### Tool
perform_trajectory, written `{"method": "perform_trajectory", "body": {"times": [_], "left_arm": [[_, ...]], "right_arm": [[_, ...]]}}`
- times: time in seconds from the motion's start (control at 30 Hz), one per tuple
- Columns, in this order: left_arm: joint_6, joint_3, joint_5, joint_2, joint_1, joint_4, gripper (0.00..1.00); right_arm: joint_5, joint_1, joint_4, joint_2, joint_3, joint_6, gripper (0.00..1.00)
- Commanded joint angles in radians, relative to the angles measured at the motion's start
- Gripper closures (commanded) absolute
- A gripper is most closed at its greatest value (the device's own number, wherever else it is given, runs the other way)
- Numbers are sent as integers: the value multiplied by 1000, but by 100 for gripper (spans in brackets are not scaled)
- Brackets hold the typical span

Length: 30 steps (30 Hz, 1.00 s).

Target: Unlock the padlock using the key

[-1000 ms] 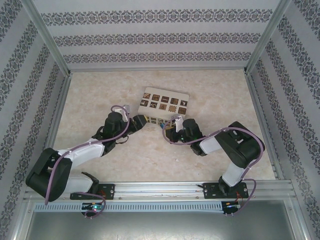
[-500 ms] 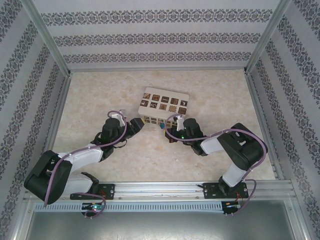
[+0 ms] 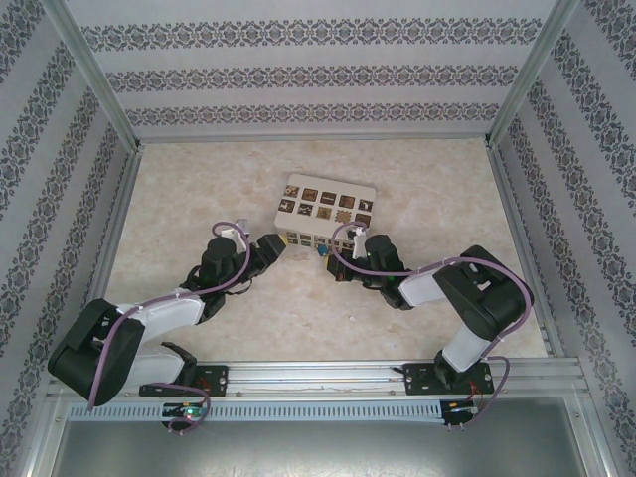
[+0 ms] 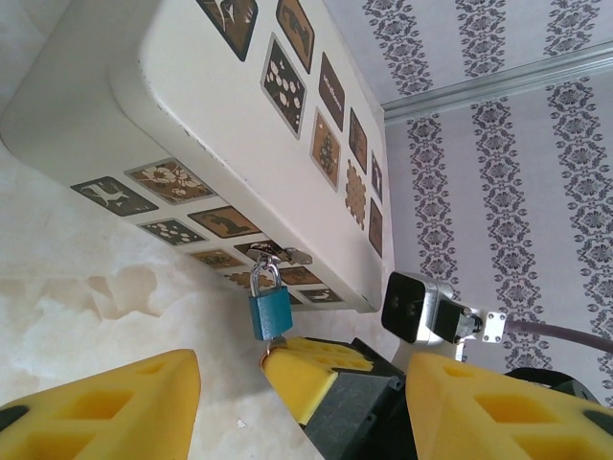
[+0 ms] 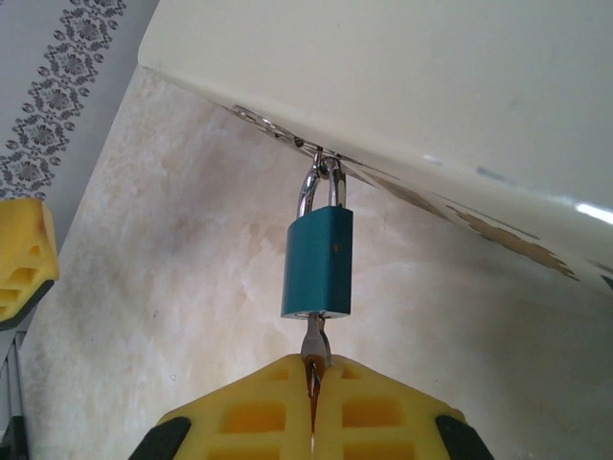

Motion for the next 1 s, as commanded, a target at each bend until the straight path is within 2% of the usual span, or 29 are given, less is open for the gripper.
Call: {"method": "perform_trajectory", "body": {"times": [0.0, 0.33, 0.67, 0.97], "left_arm": [[-27, 8, 37, 17, 8, 38, 42], [-105, 18, 104, 186, -8, 248, 42], [-247, 56, 143, 492, -42, 617, 43], [-282, 108, 147, 587, -59, 657, 45]], "right_arm": [[-14, 8, 59, -46, 12, 22, 100], [-15, 11, 53, -43, 14, 28, 100], [-10, 13, 41, -46, 17, 28, 100], [-7, 14, 32, -37, 21, 28, 100]]}}
